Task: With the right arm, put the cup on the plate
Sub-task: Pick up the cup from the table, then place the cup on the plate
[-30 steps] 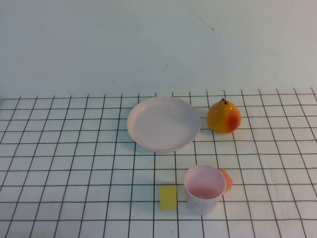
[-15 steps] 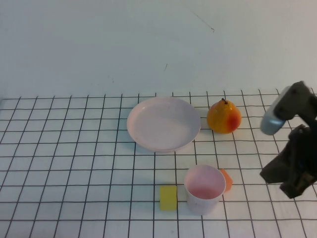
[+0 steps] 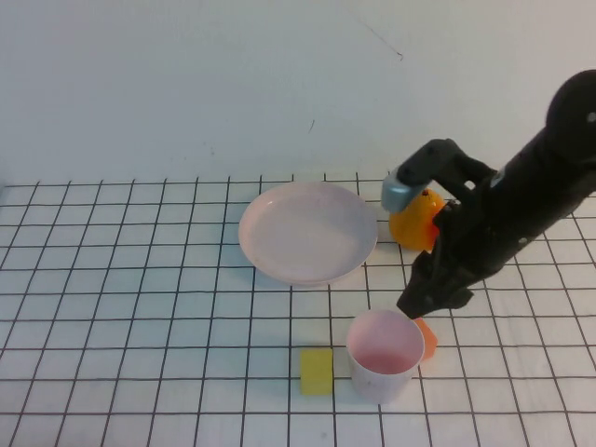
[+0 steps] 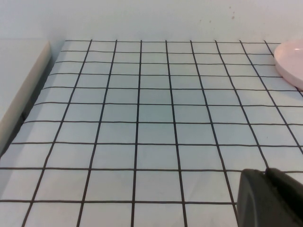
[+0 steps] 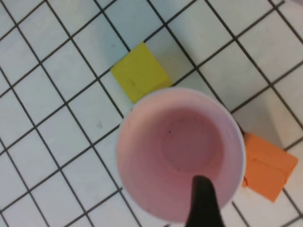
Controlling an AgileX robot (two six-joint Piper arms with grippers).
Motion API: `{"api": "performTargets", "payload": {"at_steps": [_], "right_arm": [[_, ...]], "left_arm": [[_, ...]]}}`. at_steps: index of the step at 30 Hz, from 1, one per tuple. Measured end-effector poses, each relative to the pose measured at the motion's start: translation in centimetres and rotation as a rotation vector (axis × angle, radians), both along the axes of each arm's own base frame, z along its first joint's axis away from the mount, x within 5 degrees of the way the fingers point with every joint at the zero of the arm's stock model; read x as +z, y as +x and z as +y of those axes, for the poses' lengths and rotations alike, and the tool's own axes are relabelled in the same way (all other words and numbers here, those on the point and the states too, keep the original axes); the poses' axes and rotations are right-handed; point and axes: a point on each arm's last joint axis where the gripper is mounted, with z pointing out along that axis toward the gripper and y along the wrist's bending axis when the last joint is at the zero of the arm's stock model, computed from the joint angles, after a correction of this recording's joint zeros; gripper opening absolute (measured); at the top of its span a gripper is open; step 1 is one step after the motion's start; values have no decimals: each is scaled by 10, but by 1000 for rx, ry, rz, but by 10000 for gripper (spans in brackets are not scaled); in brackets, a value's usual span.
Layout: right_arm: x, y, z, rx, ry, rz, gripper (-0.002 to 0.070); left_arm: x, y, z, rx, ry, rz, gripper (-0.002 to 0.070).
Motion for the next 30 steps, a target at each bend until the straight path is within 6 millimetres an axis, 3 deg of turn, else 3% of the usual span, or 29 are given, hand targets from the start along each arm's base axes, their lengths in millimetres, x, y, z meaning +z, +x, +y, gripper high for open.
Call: {"api": "performTargets", "payload": {"at_steps": [6,12,14,16,17,18,21,26,30], "right_arm": [[-28,17,26,86,-53,20,459],[-53,26,28,126,-135,42,454],[-59,27,26,142,-165,45,415],[-61,28,25,152,-186,48,323],[-62,28,25,157,-191,49,243],[-62,28,25,166,-192,43,160],[-58,31,26,186,-189,24,48],[-40,44,33,192,-163,-42,21],[-7,63,42,173,-110,-188,20]], "left_arm": [[0,0,0,0,0,0,-3],[0,0,0,0,0,0,-3],[0,0,0,0,0,0,-3],[0,0,0,0,0,0,-3],[0,0,0,0,0,0,-3],[0,0,0,0,0,0,-3],[0,0,0,0,0,0,-3],[0,0,0,0,0,0,-3],[0,0,0,0,0,0,-3]]}}
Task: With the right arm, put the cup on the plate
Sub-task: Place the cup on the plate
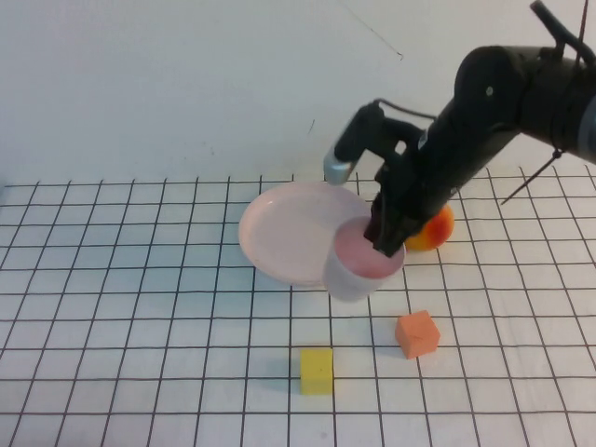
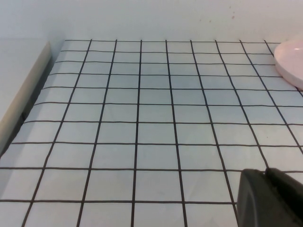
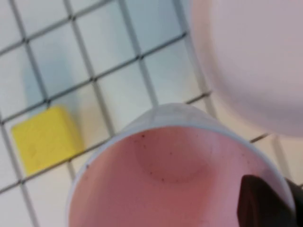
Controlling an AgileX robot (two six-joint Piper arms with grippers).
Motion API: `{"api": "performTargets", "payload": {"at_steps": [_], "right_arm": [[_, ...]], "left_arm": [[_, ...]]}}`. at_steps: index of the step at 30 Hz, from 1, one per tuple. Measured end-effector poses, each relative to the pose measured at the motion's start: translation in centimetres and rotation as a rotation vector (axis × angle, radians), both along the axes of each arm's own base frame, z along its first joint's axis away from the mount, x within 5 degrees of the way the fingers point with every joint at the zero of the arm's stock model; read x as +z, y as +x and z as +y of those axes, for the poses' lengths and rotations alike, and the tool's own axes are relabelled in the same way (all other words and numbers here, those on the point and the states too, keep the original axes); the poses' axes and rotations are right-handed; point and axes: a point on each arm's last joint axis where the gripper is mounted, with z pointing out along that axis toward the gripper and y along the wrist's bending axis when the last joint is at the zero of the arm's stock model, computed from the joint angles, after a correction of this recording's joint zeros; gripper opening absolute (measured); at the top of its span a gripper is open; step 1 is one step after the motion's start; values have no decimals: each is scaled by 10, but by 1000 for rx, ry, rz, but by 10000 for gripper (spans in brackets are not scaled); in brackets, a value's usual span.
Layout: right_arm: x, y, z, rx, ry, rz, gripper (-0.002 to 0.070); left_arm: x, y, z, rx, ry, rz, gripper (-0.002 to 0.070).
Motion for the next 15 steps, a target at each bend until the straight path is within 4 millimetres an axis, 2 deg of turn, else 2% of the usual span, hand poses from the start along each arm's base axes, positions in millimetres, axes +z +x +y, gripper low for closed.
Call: {"api": "performTargets", "payload": {"at_steps": [3,6,10,15], "right_arm": [[21,20,9,-22,67,-144,20],[25,38,17,-41,108,-234,20],[8,59,27,-42,108,-249,20],[-22,73,34,-32,64,-184,19]], "left_arm": [[0,0,0,0,0,0,-3],[0,0,0,0,0,0,-3],[0,0,0,0,0,0,-3],[0,0,0,0,0,0,-3]]}}
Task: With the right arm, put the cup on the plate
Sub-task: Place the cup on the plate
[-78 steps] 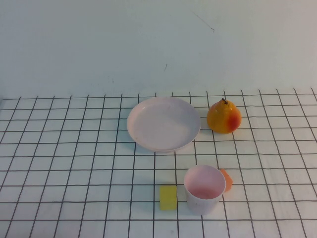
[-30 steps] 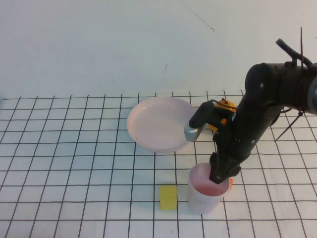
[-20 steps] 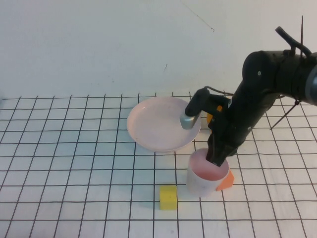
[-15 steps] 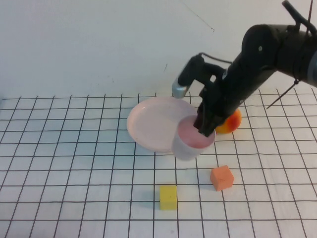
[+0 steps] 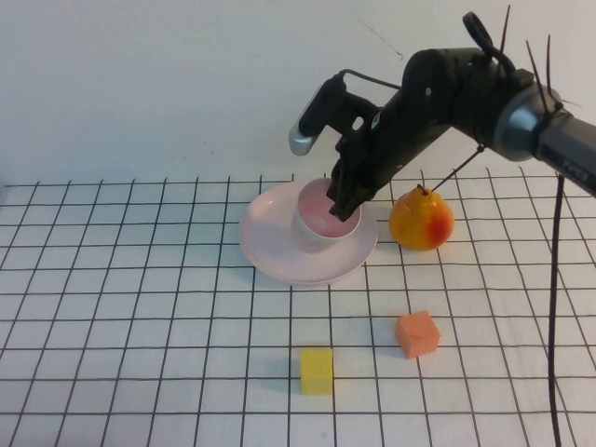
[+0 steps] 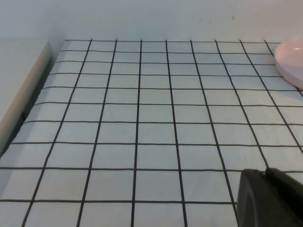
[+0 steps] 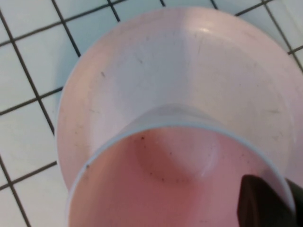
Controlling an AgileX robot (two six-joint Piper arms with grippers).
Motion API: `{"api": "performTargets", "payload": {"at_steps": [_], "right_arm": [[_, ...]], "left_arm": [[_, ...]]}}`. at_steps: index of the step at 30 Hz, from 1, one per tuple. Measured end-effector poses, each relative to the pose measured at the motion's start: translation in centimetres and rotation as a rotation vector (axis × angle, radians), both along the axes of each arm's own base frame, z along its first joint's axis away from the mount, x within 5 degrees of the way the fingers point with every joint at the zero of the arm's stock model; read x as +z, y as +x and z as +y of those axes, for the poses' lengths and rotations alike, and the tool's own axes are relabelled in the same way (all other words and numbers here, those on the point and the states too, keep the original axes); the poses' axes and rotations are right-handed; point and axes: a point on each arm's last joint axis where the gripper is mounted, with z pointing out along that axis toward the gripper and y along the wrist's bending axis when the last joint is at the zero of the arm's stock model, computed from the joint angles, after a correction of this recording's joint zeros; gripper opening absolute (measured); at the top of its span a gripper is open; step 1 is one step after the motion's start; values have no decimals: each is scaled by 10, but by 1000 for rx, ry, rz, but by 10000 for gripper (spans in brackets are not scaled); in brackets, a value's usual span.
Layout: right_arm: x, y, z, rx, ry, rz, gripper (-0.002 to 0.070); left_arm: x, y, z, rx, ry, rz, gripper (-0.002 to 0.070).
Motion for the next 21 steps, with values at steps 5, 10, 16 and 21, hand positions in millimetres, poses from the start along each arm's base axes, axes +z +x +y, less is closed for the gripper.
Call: {"api": "performTargets", "payload": {"at_steps": [5,10,16,21], "right_arm": [[-11,3,2,-2,-18,14,19],[-15,4,2,3,-28,15,27],[-15,4,3,2,-24,6,247],[-7,5,4,2,-14,-14,390]], "left_arm": [[0,0,0,0,0,0,-3],[0,0,0,0,-1,0,-3],[0,0,0,0,-1,0,-3],[0,0,0,0,-1,0,-3]]}}
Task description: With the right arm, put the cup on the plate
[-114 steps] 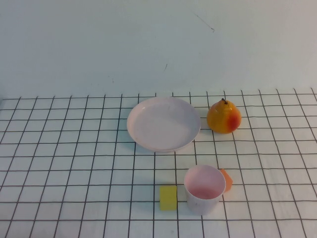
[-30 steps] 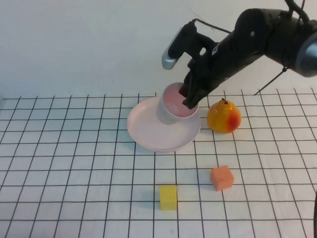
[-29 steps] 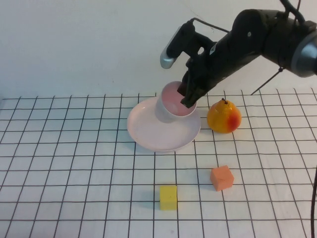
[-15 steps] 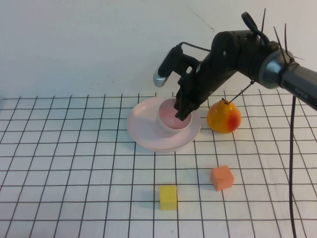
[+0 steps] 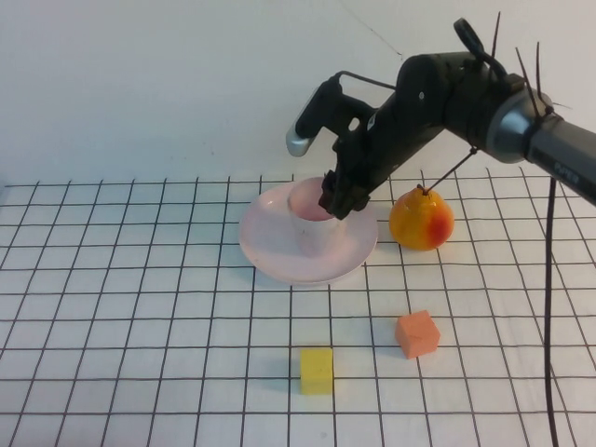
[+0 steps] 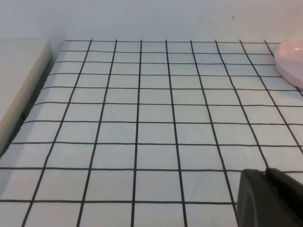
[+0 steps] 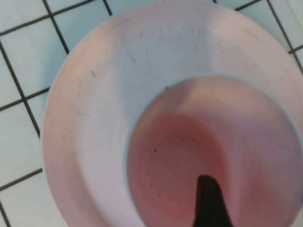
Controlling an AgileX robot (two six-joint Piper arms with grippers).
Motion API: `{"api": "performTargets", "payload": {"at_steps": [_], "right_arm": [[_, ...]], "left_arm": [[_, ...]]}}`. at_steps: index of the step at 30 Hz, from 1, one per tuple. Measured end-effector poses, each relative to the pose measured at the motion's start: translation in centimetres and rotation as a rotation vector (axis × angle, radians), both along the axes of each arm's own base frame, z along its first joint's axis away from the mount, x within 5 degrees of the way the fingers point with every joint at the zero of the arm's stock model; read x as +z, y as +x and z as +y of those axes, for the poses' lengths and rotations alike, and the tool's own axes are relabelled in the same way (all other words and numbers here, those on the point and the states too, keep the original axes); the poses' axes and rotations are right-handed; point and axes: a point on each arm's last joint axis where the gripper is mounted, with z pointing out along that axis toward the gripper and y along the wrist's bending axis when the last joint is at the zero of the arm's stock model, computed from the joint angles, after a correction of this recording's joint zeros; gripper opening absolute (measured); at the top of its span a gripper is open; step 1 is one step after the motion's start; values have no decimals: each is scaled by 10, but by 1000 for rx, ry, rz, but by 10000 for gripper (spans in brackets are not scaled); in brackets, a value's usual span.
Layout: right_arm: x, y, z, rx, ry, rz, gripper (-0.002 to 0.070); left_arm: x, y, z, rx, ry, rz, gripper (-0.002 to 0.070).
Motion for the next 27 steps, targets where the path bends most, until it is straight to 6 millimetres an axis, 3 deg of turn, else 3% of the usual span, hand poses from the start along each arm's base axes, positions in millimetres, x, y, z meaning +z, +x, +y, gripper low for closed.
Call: {"api": "performTargets", "payload": {"at_steps": [5,11,14,19,22,27], "right_arm": [[37,-5,-3,1,25,-74,409],[117,-29,-20,10,29,-215,399],[157,-49,-34,14,3,-273,335],[233,-95,-65,-5,-19,-428,83],[272,-127,-85,-38,-9,-505,24],[309,-178,-119,-143,-19,-497,1]], "left_arm": [[0,0,0,0,0,0,-3],[0,0,0,0,0,0,-3],[0,0,0,0,0,0,-3],[0,0,0,0,0,0,-3],[0,0,0,0,0,0,-3],[0,0,0,0,0,0,-3]]}}
